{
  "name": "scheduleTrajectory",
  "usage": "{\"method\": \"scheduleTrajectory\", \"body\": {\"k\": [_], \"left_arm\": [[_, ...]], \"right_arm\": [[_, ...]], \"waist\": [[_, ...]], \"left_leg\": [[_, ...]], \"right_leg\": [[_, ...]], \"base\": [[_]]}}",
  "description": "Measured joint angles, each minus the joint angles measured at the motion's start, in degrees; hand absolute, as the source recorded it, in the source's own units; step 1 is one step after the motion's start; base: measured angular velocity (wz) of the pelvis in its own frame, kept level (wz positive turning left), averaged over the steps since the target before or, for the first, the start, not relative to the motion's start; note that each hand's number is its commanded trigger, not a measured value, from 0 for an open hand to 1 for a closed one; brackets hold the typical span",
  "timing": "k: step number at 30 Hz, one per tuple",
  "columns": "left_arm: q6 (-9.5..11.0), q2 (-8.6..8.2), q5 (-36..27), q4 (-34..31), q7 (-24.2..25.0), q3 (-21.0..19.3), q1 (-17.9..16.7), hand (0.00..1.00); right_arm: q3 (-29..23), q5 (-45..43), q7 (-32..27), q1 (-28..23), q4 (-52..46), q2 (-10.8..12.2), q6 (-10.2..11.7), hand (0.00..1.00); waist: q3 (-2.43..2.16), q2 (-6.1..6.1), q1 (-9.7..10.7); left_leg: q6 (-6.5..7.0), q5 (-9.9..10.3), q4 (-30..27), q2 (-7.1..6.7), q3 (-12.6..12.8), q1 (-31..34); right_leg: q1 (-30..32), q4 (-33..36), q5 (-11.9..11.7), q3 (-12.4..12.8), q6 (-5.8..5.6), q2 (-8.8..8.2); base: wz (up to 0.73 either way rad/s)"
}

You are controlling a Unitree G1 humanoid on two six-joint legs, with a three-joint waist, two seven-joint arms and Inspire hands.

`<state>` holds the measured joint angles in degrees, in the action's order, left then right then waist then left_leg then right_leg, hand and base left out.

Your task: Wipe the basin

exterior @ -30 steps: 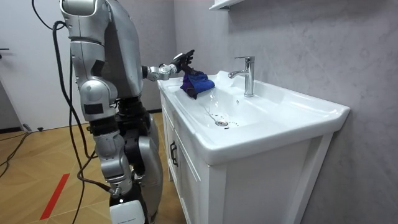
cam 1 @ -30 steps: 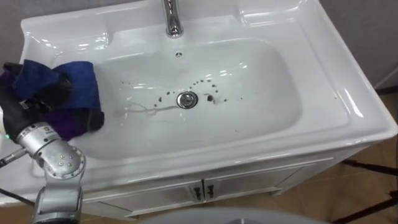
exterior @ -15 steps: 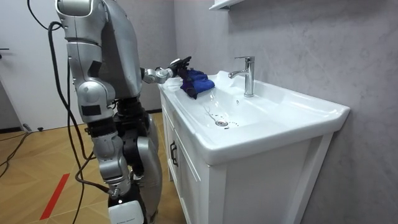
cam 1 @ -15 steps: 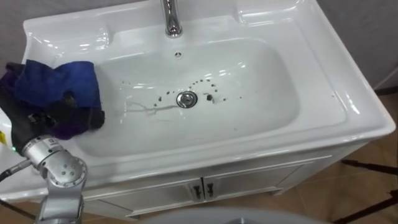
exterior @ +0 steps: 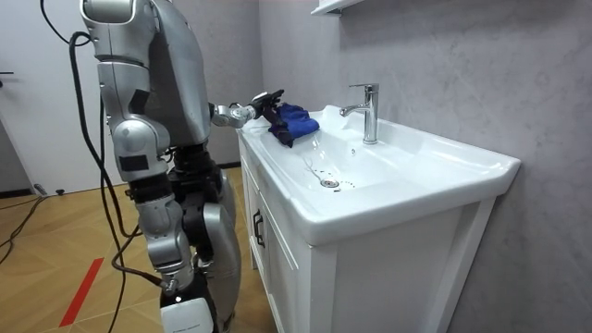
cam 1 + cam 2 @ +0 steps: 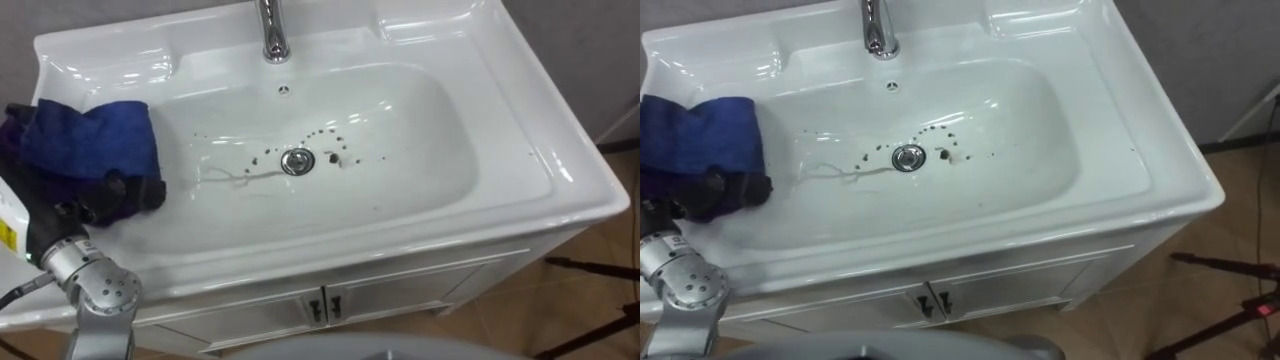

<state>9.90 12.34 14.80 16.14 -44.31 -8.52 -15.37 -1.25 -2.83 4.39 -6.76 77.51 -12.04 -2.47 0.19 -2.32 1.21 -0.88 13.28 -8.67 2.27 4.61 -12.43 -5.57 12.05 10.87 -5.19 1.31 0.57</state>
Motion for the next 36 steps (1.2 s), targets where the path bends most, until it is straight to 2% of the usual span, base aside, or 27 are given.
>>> {"method": "scheduleTrajectory", "body": {"k": [4, 13, 15, 18, 22, 26, 29, 36], "left_arm": [[-0.01, -0.02, -0.01, 3.26, 0.12, 0.45, 0.00, 0.00], [-0.04, -0.09, -0.07, 5.17, 2.38, 0.80, 0.03, 0.00], [-0.09, -0.07, -0.07, 6.45, 2.73, 1.46, 0.18, 0.00], [-0.21, -0.06, -0.02, 7.13, 2.85, 1.70, 0.28, 0.00], [-0.28, -0.03, 0.82, 9.21, 2.99, 1.71, 1.67, 0.00], [-1.11, 0.16, 1.20, 9.87, 3.38, 1.74, 2.42, 0.00], [-1.51, 0.23, 1.19, 9.87, 3.93, 1.79, 2.42, 0.00], [-2.46, 0.24, 2.10, 9.87, 5.10, 1.79, 2.44, 0.00]], "right_arm": [[0.02, 0.01, -0.07, 0.00, -0.05, 0.01, 0.01, 0.00], [0.00, -0.03, 0.00, -0.07, 0.05, 0.07, -0.31, 0.00], [0.00, 0.01, 0.00, -0.10, 0.02, 0.05, -0.81, 0.00], [0.01, 0.00, -0.01, -0.07, -0.08, 0.06, -0.82, 0.00], [0.02, 0.04, -0.54, -0.09, -0.05, 0.05, -0.91, 0.00], [0.04, 0.03, -0.48, -0.07, 0.06, 0.05, -1.42, 0.00], [0.04, 0.03, -0.41, -0.05, 0.06, -0.10, -2.38, 0.00], [0.03, 0.01, 0.21, 0.02, -0.03, -0.12, -2.46, 0.00]], "waist": [[-0.01, -0.07, 0.08], [0.00, -0.09, 0.23], [-0.15, -0.36, 0.33], [-0.16, -0.42, 0.31], [-0.18, -0.63, 0.32], [-0.22, -0.74, 0.62], [-0.42, -1.01, 0.77], [-0.53, -1.42, 0.77]], "left_leg": [[0.00, 0.00, 0.00, 0.01, 0.00, -0.13], [0.00, 0.00, 0.03, 0.01, 0.19, 0.23], [0.00, 0.00, 0.04, 0.01, 0.49, 0.09], [0.00, 0.00, 0.04, 0.02, 0.80, -0.23], [0.00, 0.01, 0.06, 0.05, 0.88, -0.18], [-0.02, 0.04, 0.52, 0.22, 0.73, -0.18], [-0.03, 0.04, 0.47, 0.27, 0.67, -0.10], [-0.03, 0.03, 0.32, 0.25, 0.67, -0.12]], "right_leg": [[-0.01, 0.06, 0.00, 0.16, 0.00, 0.08], [0.93, 0.94, 0.01, 0.33, 0.02, 0.14], [0.87, 1.14, 0.02, 0.41, 0.02, 0.14], [0.86, 1.66, 0.11, 0.51, 0.12, 0.13], [0.82, 1.85, 0.10, 0.49, 0.12, 0.17], [0.96, 1.96, -0.04, 0.57, 0.24, 0.44], [0.95, 1.85, -0.13, 0.46, 0.30, 0.46], [0.88, 1.70, -0.13, 0.47, 0.30, 0.42]], "base": [[0.00], [-0.01], [0.00], [-0.02], [0.01], [0.01], [0.00], [0.00]]}}
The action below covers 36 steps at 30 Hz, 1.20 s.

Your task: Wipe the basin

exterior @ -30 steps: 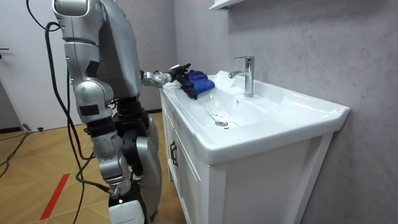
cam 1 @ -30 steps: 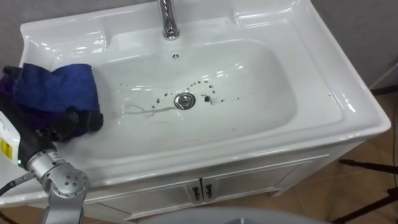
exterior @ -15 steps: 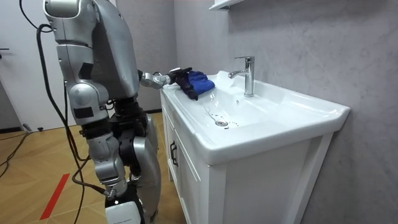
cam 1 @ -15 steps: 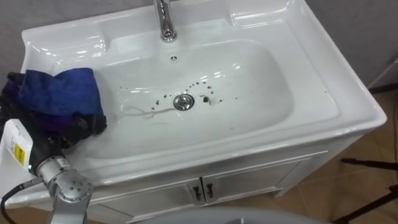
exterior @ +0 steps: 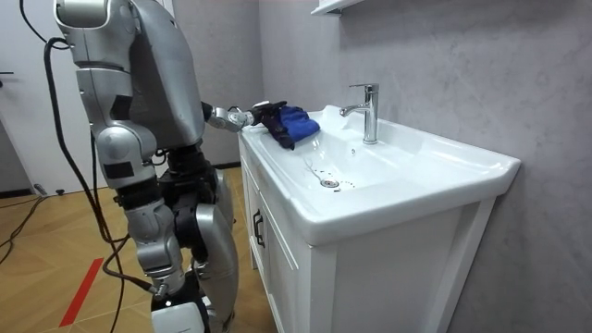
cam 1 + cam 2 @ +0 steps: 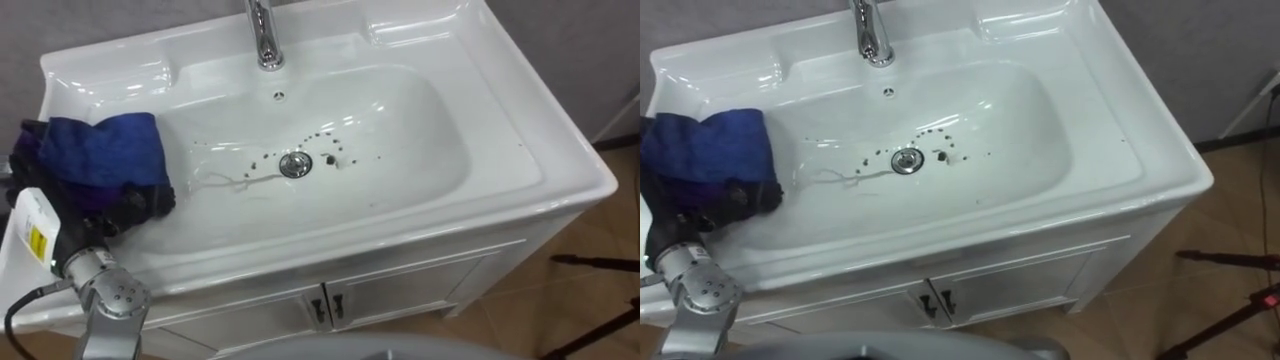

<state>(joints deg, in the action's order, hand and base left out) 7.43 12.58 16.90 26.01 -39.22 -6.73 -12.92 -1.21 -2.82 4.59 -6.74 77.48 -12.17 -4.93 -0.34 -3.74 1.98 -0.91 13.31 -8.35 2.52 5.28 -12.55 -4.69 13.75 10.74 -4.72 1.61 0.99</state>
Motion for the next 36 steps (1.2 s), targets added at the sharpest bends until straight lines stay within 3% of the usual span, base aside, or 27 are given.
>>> {"method": "scheduleTrajectory", "body": {"k": [12, 17, 18, 19, 20, 22, 23, 26, 31, 36], "left_arm": [[-1.09, 0.08, 1.61, 0.85, 1.51, -0.06, 0.44, 0.00], [-1.08, 0.32, 4.06, 4.82, 4.29, 0.02, 2.07, 0.00], [-1.28, 0.60, 4.05, 5.42, 6.12, 0.17, 2.20, 0.05], [-1.38, 0.80, 4.07, 6.12, 7.34, 0.20, 2.51, 0.23], [-1.44, 0.88, 4.11, 6.28, 7.76, 0.20, 2.57, 0.51], [-1.67, 1.28, 4.66, 6.45, 9.42, 0.17, 2.51, 0.80], [-1.67, 1.42, 5.11, 6.60, 9.73, 0.17, 2.46, 1.00], [-1.67, 1.91, 7.78, 6.97, 9.97, -0.12, 2.66, 1.00], [-1.68, 2.57, 10.33, 7.51, 10.42, -4.03, 4.53, 1.00], [-2.00, 4.66, 10.27, 7.57, 11.08, -4.45, 4.90, 1.00]], "right_arm": [[-0.08, 0.01, 0.58, -0.07, -0.01, -0.09, -0.16, 0.00], [-0.07, 0.00, 0.62, -0.06, -0.05, -0.30, -0.45, 0.00], [-0.07, -0.01, 0.63, -0.05, -0.08, -0.35, -0.88, 0.00], [-0.07, -0.02, 0.64, -0.05, -0.06, -0.43, -1.30, 0.00], [-0.07, -0.04, 0.64, -0.05, -0.04, -0.45, -1.51, 0.00], [-0.20, 0.02, 0.69, -0.17, 0.06, -0.55, -2.20, 0.00], [-0.21, 0.02, 0.75, -0.26, 0.06, -0.58, -2.23, 0.00], [-0.22, -0.07, 1.63, -0.21, 0.05, -0.87, -2.23, 0.00], [-0.57, -1.36, 2.60, -0.14, -0.14, -1.50, -2.29, 0.00], [-2.27, -2.16, 2.36, -0.09, -0.14, -1.52, -2.73, 0.00]], "waist": [[0.03, -0.16, 0.15], [0.06, -0.96, -0.03], [0.08, -1.17, 0.03], [0.08, -1.35, 0.15], [0.08, -1.39, 0.26], [0.08, -1.51, 0.74], [0.08, -1.52, 0.76], [0.08, -1.50, 0.66], [0.03, -1.43, 0.66], [-0.10, -1.53, 0.70]], "left_leg": [[0.00, -0.02, 0.04, 0.01, 0.34, -0.04], [0.00, -0.02, 0.11, 0.04, 0.79, -0.16], [0.00, -0.02, 0.22, 0.07, 0.78, -0.15], [-0.01, -0.02, 0.55, 0.08, 0.78, -0.18], [-0.01, -0.02, 0.72, 0.09, 0.78, -0.19], [-0.03, -0.03, 0.80, 0.13, 0.78, -0.23], [-0.04, -0.03, 0.80, 0.14, 0.78, -0.24], [-0.07, -0.05, 0.62, 0.14, 1.24, -0.18], [-0.07, -0.03, 1.00, 0.25, 2.64, -0.13], [-0.10, -0.04, 0.69, 0.35, 3.64, -0.52]], "right_leg": [[0.47, 0.24, -0.02, 0.27, 0.02, 0.03], [0.31, 0.22, -0.03, 0.85, 0.01, 0.16], [0.37, 0.22, -0.02, 0.84, 0.01, 0.20], [0.41, 0.22, -0.02, 0.85, 0.01, 0.25], [0.43, 0.22, -0.02, 0.86, 0.01, 0.28], [0.40, 0.27, -0.03, 0.95, 0.02, 0.37], [0.41, 0.32, -0.03, 0.97, 0.03, 0.38], [0.97, 0.76, 0.00, 1.44, 0.06, 0.42], [1.70, 1.07, -0.14, 1.90, 0.19, 0.51], [1.63, 1.11, -0.20, 2.74, 0.26, 0.73]], "base": [[0.00], [-0.04], [0.00], [0.00], [0.00], [0.00], [0.00], [-0.06], [-0.14], [-0.09]]}}
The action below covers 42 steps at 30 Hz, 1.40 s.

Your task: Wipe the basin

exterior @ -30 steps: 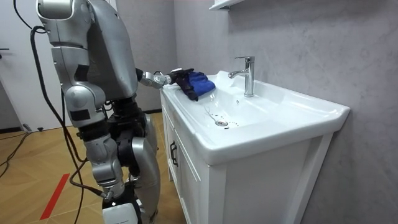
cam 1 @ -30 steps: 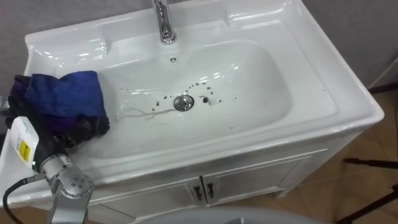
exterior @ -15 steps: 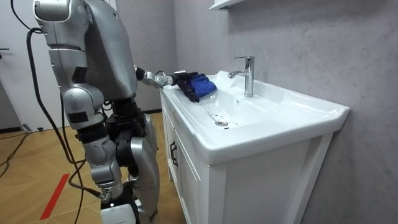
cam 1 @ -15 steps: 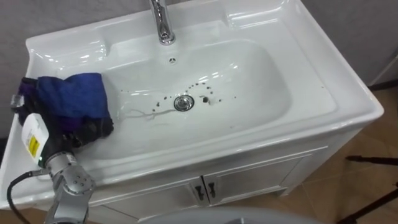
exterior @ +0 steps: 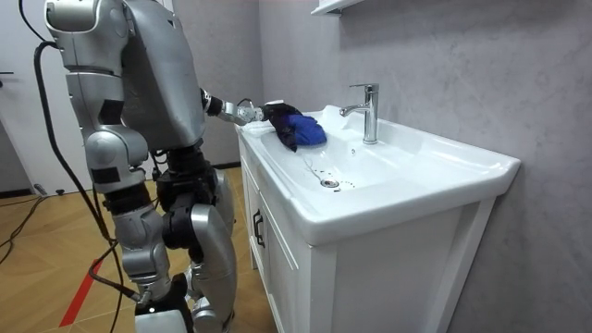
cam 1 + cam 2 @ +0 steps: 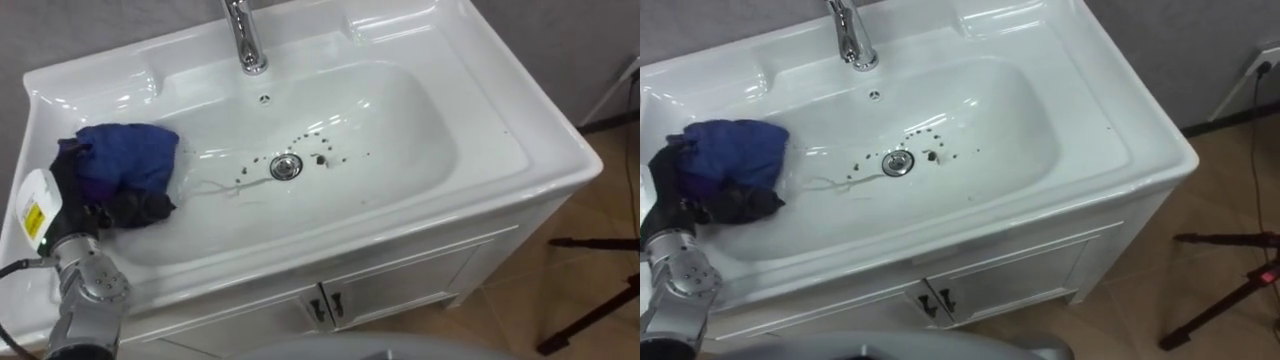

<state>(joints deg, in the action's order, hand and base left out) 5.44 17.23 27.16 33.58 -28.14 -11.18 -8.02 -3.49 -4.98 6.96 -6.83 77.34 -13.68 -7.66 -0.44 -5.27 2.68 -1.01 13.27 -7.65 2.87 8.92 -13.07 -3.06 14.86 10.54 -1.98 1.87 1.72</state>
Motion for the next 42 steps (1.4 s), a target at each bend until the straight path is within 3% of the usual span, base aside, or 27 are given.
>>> {"method": "scheduleTrajectory", "body": {"k": [5, 13, 24, 30, 38, 42], "left_arm": [[-0.15, 0.54, 0.02, 0.03, 1.55, -0.37, 0.28, 1.00], [-1.07, 0.47, 0.40, 0.11, 2.90, -0.43, 0.84, 1.00], [-1.57, -0.10, 0.53, -0.25, 2.08, -0.41, 1.01, 1.00], [-5.61, -0.94, 1.35, -5.88, 2.00, 0.36, 0.64, 1.00], [-7.61, -0.97, 5.12, -8.89, -1.44, 4.63, -0.39, 1.00], [-8.12, -1.95, 6.30, -10.24, -2.70, 4.87, -0.66, 1.00]], "right_arm": [[-0.05, -0.41, -0.13, 0.07, -0.03, 0.01, -0.20, 0.00], [-0.18, -2.07, -1.01, 0.28, -0.59, 0.00, -2.42, 0.00], [-0.19, -1.99, -2.86, 1.28, -0.70, -0.01, -1.65, 0.00], [-0.14, -1.79, -3.28, 1.40, -1.84, 0.03, -0.44, 0.00], [2.35, -1.68, -4.58, 1.54, -1.85, 0.32, 0.24, 0.00], [2.38, -1.36, -5.58, 1.69, -1.84, 1.08, 0.64, 0.00]], "waist": [[-0.07, -0.04, 0.01], [-0.27, 0.29, 0.16], [-0.26, 0.27, 0.20], [-0.18, 0.48, 0.28], [-0.05, 1.13, 0.37], [0.18, 1.30, 0.19]], "left_leg": [[0.02, -0.02, -0.10, -0.13, 0.16, -0.07], [0.04, -0.03, -0.21, -0.50, 0.17, -0.50], [0.06, -0.04, -0.22, -0.49, 0.16, -0.63], [0.06, -0.04, -0.22, -0.50, -0.25, 0.20], [0.06, -0.03, -0.67, -0.51, -1.16, 0.80], [0.06, -0.03, -0.66, -0.49, -1.24, 0.98]], "right_leg": [[0.02, 0.14, 0.10, 0.06, -0.09, -0.16], [0.02, 1.22, 0.77, -0.21, -0.25, -0.68], [-0.36, 0.85, 0.66, -0.08, -0.34, -0.62], [0.19, 0.77, 0.69, -0.46, -0.41, -0.72], [-0.06, -0.07, 0.81, -1.22, -0.48, -0.86], [0.03, -0.18, 0.81, -1.35, -0.48, -0.86]], "base": [[-0.01], [0.00], [0.00], [0.04], [0.08], [0.02]]}}
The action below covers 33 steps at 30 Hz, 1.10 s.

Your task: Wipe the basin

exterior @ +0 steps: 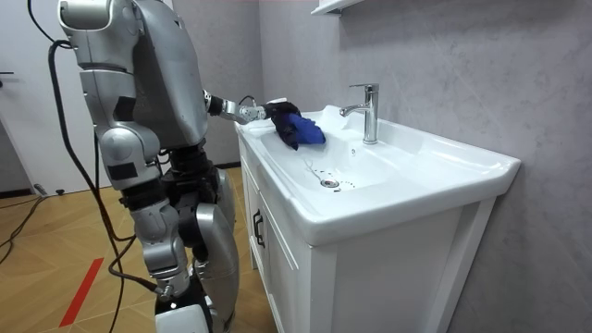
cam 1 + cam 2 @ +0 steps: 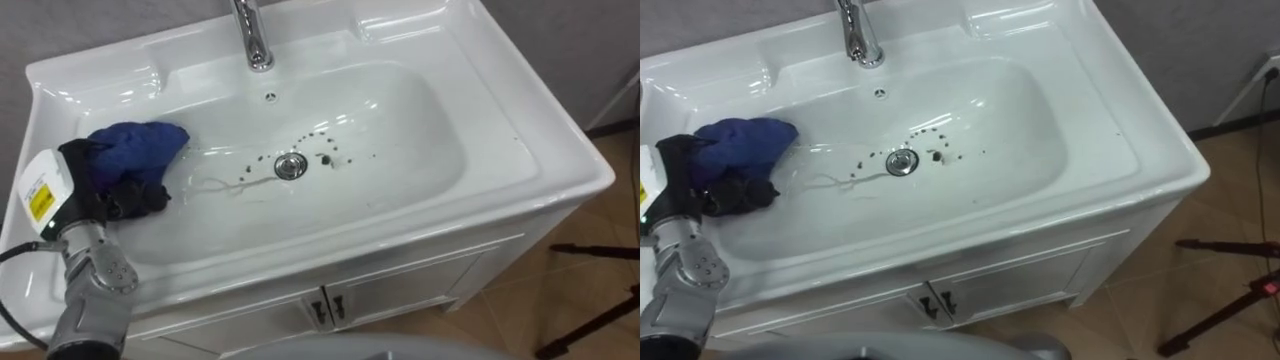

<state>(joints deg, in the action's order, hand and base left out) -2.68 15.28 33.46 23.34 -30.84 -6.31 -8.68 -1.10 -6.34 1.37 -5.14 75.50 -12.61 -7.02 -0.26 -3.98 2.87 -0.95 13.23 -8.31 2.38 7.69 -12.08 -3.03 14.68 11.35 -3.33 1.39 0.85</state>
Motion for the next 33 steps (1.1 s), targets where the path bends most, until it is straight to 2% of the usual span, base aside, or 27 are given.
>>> {"method": "scheduleTrajectory", "body": {"k": [1, 5, 9, 12, 21, 27, 33], "left_arm": [[-0.09, -0.18, -0.01, -0.64, -0.01, 0.04, -0.14, 1.00], [-0.59, -0.38, -0.06, -6.61, 0.59, 4.22, -1.31, 1.00], [-0.22, -0.65, -0.06, -8.17, 0.69, 8.96, -1.30, 1.00], [0.20, -0.76, -0.01, -8.25, 1.41, 11.14, -1.30, 1.00], [0.93, -0.77, 0.01, -8.78, 1.91, 12.27, -1.26, 1.00], [1.10, -0.77, 0.12, -8.78, 2.31, 12.30, -1.29, 1.00], [0.72, -0.65, 2.36, -8.32, 4.17, 12.26, -3.72, 1.00]], "right_arm": [[0.04, 0.28, -0.08, 0.00, -0.01, 0.11, 0.07, 0.00], [2.20, 1.70, 0.00, 0.12, -0.11, 0.79, 0.60, 0.00], [2.52, 1.88, -0.07, 0.36, -0.08, 1.19, 1.57, 0.00], [2.53, 1.80, -0.55, 0.72, -0.09, 1.21, 2.43, 0.00], [2.51, 2.30, -1.13, 1.17, -0.08, 1.43, 3.93, 0.00], [2.52, 2.27, -1.23, 1.11, -0.07, 1.44, 3.93, 0.00], [2.51, 2.22, -0.60, 1.03, -0.12, 1.39, 3.26, 0.00]], "waist": [[0.06, 0.05, 0.01], [1.17, 1.17, 0.19], [1.06, 1.52, 0.68], [0.75, 1.11, 1.33], [0.61, 0.74, 1.94], [0.66, 0.66, 1.94], [0.71, 0.64, 1.83]], "left_leg": [[0.00, 0.00, 0.00, 0.00, -0.03, 0.08], [0.00, 0.00, -0.09, 0.00, -0.33, 0.86], [0.00, 0.00, -0.16, 0.00, -0.32, 1.64], [0.00, 0.00, -0.27, 0.17, -0.28, 2.40], [0.00, 0.00, -0.29, 0.42, 0.09, 2.35], [0.00, 0.00, -0.30, 0.40, 0.17, 2.32], [0.00, 0.00, -0.28, 0.36, 0.36, 2.01]], "right_leg": [[0.03, -0.02, 0.00, 0.00, 0.00, -0.01], [0.20, -0.13, 0.01, -0.68, 0.00, -0.56], [0.96, -0.37, -0.15, -1.11, 0.04, -0.26], [0.94, -1.22, -1.03, -1.04, 0.06, -0.02], [0.56, -2.08, -1.25, -0.71, 0.17, 0.32], [0.48, -2.10, -1.26, -0.66, 0.17, 0.30], [0.32, -2.23, -1.27, -0.01, 0.14, 0.37]], "base": [[0.03], [0.07], [0.00], [-0.05], [-0.03], [0.00], [-0.02]]}}
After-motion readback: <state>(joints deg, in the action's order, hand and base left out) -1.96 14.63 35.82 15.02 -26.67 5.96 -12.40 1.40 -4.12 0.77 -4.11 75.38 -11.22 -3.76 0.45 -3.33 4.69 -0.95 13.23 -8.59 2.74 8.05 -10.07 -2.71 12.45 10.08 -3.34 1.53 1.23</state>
